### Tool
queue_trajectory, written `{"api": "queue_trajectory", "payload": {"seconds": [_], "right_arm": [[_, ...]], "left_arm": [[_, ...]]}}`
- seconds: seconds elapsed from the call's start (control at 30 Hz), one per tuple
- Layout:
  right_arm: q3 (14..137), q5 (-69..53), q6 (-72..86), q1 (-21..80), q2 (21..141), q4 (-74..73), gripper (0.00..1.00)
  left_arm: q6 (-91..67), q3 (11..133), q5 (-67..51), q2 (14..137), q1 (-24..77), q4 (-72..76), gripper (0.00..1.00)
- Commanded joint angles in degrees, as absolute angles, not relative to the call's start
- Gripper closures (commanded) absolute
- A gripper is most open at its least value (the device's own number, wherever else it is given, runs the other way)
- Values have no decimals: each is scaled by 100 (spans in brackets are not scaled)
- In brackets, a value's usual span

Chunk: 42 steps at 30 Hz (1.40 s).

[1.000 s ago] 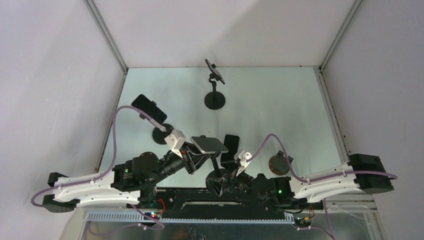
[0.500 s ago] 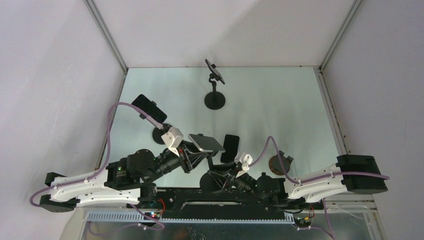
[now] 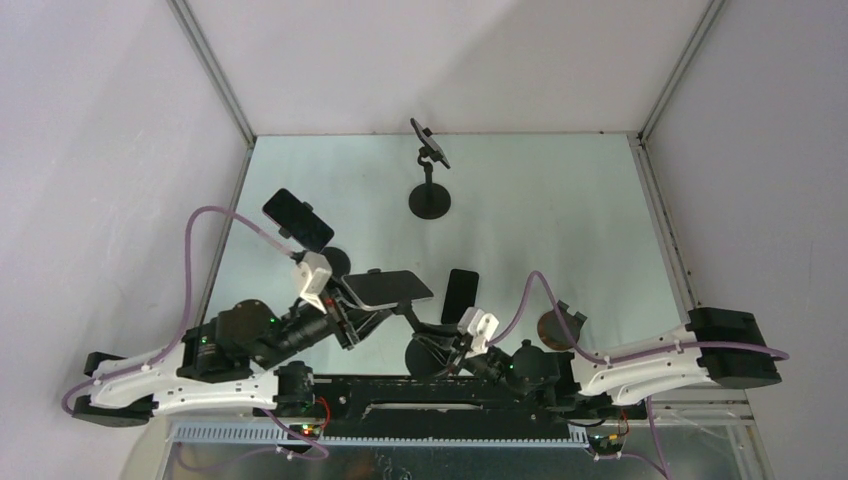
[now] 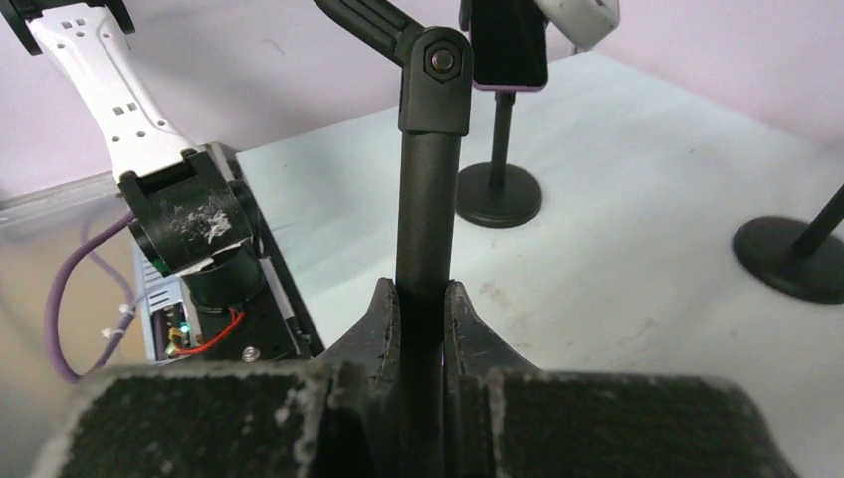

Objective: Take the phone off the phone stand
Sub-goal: Adjust the phone stand with the phone, then place the phone stand with the phone at the center of the board.

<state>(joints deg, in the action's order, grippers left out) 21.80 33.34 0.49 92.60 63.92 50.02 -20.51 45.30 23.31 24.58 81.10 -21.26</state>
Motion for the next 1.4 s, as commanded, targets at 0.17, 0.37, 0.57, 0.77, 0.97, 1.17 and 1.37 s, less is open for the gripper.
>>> {"api": "queue_trajectory", "payload": {"seconds": [0.17,0.37,0.57,0.77,0.97,1.17,1.37], "right_arm": [[2681,3449,-2367,9602,5606,3699,100],[2681,4016,-3339,9789,5235,2886,100],[2681,4452,-4104,9943,5102,2319,100],[2681,4328,-4094,10008,4864,1907,100],[2867,3372,-3131,10003,4631,1367,52],[3091,2641,-2073,10028,4433,706,15],[3094,2295,-1462,10093,3975,231,12]], "left_arm": [[-2495,5262,2281,2278,8102,-1918,100],[-2537,5690,2120,2384,8097,-2423,100],[-2593,5900,1936,2531,8103,-2814,100],[-2535,5960,1967,2603,8099,-3094,100],[-2244,5635,2271,2705,8102,-2661,100],[-1753,5357,2654,2979,8091,-2231,100],[-1103,5180,2153,3288,7817,-2280,100]]}}
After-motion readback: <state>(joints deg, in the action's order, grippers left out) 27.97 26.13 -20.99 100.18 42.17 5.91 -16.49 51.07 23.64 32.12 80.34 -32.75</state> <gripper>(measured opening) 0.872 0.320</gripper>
